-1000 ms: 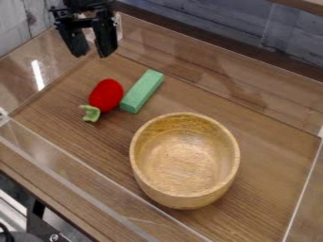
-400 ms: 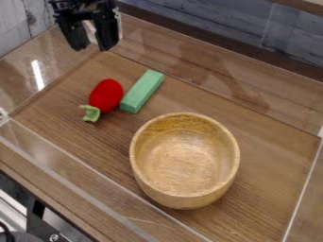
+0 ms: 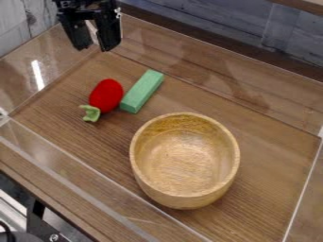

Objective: Move the red fruit to the left

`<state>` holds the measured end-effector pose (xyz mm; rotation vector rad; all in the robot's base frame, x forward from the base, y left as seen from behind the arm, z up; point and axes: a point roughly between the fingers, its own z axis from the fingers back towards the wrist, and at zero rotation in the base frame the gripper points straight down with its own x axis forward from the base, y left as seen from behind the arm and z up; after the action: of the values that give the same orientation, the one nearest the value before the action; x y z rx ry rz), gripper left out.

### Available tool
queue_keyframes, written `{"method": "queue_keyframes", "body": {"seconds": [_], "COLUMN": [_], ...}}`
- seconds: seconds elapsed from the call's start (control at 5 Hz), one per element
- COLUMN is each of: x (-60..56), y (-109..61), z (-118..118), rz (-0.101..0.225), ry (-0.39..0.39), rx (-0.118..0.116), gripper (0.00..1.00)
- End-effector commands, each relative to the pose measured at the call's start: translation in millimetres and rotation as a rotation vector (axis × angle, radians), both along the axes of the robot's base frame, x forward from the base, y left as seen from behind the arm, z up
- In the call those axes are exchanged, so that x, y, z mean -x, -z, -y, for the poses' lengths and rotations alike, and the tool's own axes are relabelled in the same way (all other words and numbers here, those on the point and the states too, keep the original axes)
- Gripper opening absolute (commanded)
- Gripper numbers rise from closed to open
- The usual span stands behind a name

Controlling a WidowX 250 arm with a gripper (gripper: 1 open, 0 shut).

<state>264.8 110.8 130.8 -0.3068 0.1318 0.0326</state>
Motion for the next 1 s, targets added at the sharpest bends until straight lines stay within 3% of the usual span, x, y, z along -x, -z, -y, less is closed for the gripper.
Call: {"method": "queue_keyframes", "body": {"seconds": [0.0, 0.2, 0.6, 0.8], "x": [0.6, 5.0, -1.3, -3.0], "y": [-16.5, -13.5, -8.0, -8.3], "z": [-2, 19, 99, 114], "rz": [0.051, 0.039, 0.059, 0.057], "ry": [-0.004, 0.03, 0.152, 0.259], "rx": [-0.036, -0.033, -0.047, -0.048], "gripper": [1.0, 1.0, 1.0, 1.0]}}
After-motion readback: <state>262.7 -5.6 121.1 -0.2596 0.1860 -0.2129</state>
